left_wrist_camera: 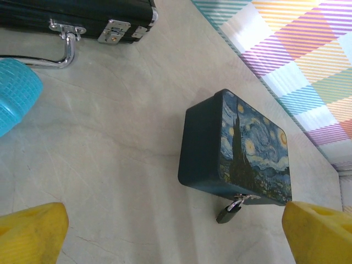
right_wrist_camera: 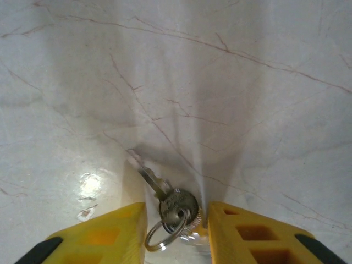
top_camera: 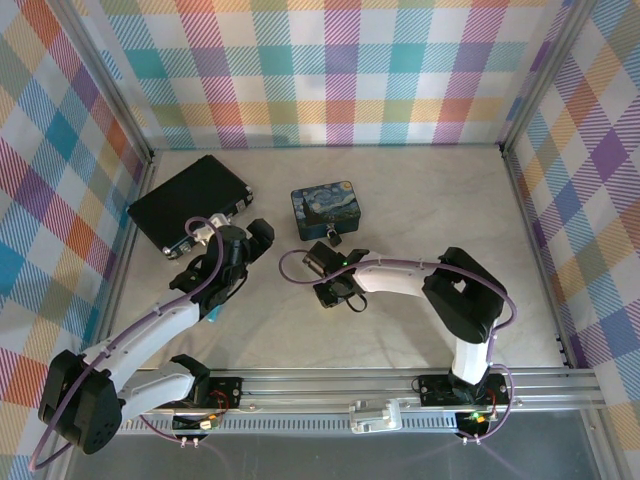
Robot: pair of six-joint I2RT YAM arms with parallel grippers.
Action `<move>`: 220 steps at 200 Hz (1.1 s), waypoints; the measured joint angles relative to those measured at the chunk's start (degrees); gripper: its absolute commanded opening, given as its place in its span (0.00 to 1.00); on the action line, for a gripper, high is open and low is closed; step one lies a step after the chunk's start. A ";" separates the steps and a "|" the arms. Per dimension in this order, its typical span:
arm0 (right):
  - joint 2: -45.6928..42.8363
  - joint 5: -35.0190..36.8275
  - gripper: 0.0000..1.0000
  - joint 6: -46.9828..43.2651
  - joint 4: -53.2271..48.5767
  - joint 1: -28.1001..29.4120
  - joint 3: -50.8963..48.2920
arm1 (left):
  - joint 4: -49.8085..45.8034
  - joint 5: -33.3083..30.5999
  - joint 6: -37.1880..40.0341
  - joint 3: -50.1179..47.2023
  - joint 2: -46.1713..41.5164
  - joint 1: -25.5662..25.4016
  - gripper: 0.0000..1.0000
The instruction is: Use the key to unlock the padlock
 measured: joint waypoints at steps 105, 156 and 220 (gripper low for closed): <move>-4.20 -5.09 0.00 -2.40 6.10 -6.16 -5.22 | 9.18 9.51 -1.09 -5.46 2.78 -0.61 0.97; -10.91 -13.16 0.00 -3.52 5.03 -13.57 -6.34 | 13.68 10.75 -9.62 -5.51 8.74 -6.23 0.95; -15.50 -21.38 0.00 -5.29 3.85 -16.81 -6.54 | 23.63 11.85 -26.25 -4.39 22.60 -11.82 0.91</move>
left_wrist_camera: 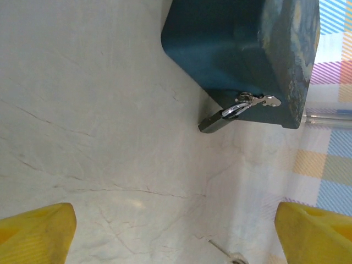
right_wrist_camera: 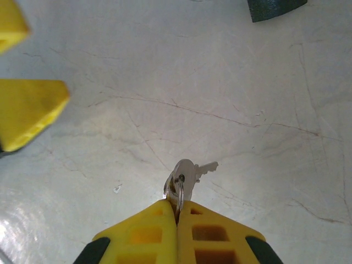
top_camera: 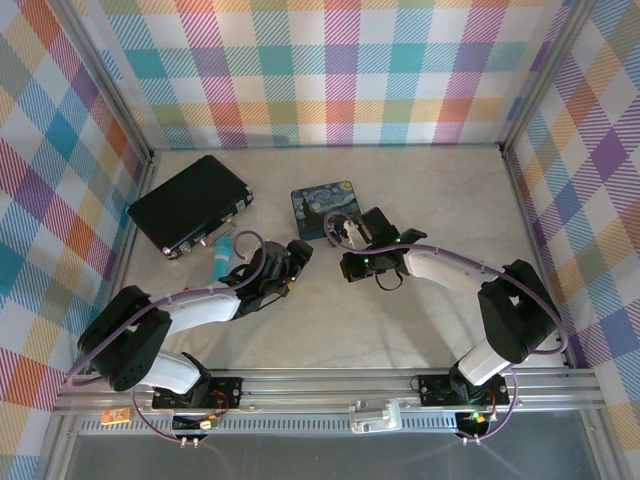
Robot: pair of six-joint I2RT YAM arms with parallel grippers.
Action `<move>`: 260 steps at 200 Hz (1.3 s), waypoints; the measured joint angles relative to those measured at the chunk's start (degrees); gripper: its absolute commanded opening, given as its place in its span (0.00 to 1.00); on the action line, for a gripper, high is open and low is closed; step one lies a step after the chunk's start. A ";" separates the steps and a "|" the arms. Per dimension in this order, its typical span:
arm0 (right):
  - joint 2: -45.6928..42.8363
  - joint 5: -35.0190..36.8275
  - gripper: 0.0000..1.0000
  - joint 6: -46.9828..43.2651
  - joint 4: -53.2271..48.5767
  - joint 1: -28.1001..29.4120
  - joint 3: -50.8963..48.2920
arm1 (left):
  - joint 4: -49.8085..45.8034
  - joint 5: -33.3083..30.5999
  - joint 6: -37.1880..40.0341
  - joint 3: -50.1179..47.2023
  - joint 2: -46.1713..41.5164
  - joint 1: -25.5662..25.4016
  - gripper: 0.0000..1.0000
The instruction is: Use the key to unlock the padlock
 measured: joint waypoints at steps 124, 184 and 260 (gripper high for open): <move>-2.93 -13.27 0.00 -5.88 7.78 -0.31 -3.32 | 17.20 9.53 -26.14 4.96 11.91 -1.11 0.73; -2.97 -12.55 0.00 -8.94 9.53 -0.31 -3.32 | 16.94 13.73 -28.76 6.23 12.33 -1.42 0.71; -5.46 -9.99 0.00 -11.50 9.57 -0.31 -3.63 | 16.94 15.45 -30.03 6.25 13.51 -1.42 0.80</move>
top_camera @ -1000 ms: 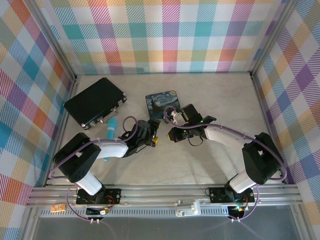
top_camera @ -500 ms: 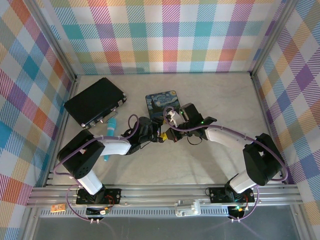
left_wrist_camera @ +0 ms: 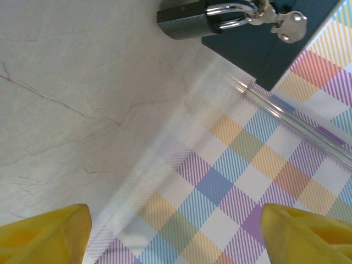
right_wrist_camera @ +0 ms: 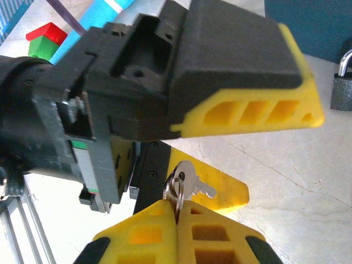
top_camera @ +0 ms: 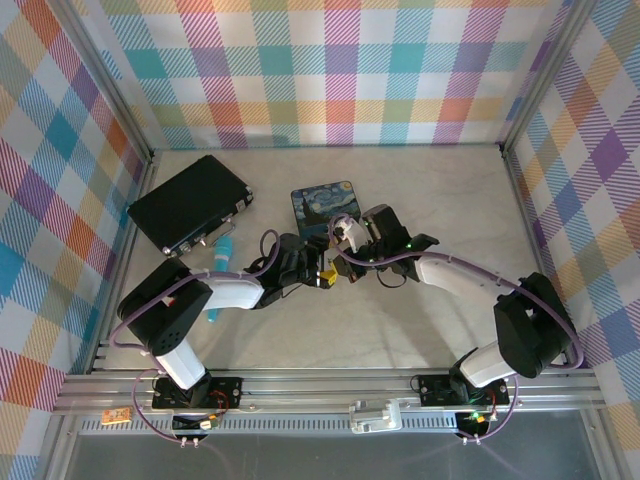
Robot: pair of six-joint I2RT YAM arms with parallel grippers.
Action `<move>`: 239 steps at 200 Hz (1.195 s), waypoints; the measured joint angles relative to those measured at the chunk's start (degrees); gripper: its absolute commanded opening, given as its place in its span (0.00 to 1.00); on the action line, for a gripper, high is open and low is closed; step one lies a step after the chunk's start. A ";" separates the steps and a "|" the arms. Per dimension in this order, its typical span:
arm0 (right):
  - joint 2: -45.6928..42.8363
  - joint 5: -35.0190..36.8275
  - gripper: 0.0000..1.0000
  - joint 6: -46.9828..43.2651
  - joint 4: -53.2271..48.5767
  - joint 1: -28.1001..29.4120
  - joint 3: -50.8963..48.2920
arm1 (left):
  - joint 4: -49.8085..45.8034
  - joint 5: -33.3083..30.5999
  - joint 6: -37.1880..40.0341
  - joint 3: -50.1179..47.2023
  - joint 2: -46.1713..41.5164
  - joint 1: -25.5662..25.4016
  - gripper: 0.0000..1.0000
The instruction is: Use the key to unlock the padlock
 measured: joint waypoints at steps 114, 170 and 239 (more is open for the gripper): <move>0.00 -1.11 0.00 -0.17 2.73 0.00 -2.93 | 2.23 0.04 -2.54 0.11 0.17 0.00 0.52; -1.46 -0.96 0.00 -0.22 3.02 -0.04 -3.04 | 3.80 -0.26 -2.86 -0.31 1.07 0.00 0.22; -2.45 -0.68 0.00 -0.44 2.71 -0.72 -3.52 | 6.16 -1.09 -2.91 -0.76 2.62 0.00 0.00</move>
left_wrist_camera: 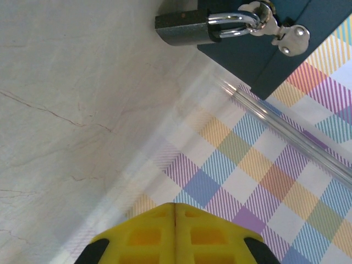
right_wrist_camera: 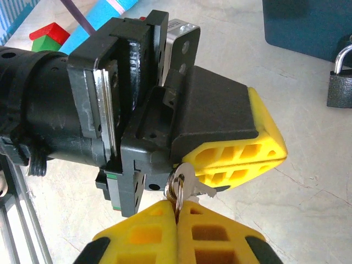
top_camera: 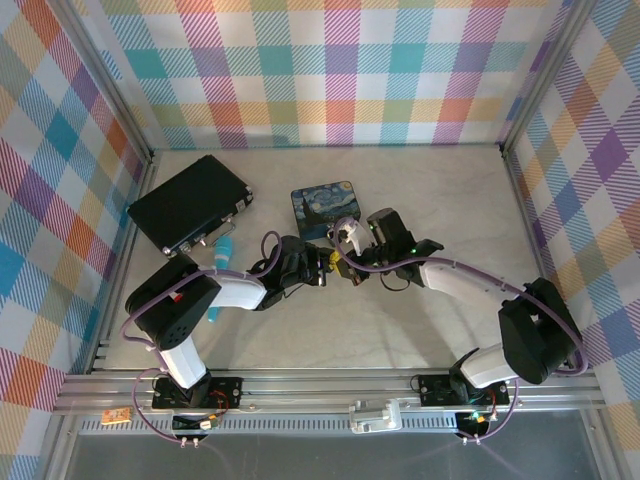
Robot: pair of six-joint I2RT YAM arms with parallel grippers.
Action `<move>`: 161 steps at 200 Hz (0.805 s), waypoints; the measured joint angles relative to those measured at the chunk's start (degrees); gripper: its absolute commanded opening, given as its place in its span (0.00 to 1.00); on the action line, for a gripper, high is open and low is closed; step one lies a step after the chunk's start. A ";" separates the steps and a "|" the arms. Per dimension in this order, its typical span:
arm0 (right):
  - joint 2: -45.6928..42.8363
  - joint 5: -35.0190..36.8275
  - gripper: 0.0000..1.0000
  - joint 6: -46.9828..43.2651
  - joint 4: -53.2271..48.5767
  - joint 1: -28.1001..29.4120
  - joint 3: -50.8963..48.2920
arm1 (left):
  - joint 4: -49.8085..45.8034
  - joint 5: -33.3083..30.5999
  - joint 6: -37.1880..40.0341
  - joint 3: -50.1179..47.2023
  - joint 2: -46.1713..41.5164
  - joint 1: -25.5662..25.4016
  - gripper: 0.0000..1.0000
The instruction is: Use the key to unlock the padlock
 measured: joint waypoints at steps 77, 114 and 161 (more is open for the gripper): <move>-4.00 -1.38 0.03 1.97 0.63 -2.75 -1.53 | -6.29 -1.66 12.63 1.64 -3.58 1.55 0.00; -5.38 -2.40 0.05 3.80 1.75 -4.44 -2.12 | -10.21 -2.67 18.73 4.02 -7.61 2.67 0.00; -1.64 3.52 0.43 6.88 -2.16 -4.15 -1.29 | -14.08 -2.67 23.10 4.07 -7.85 4.31 0.00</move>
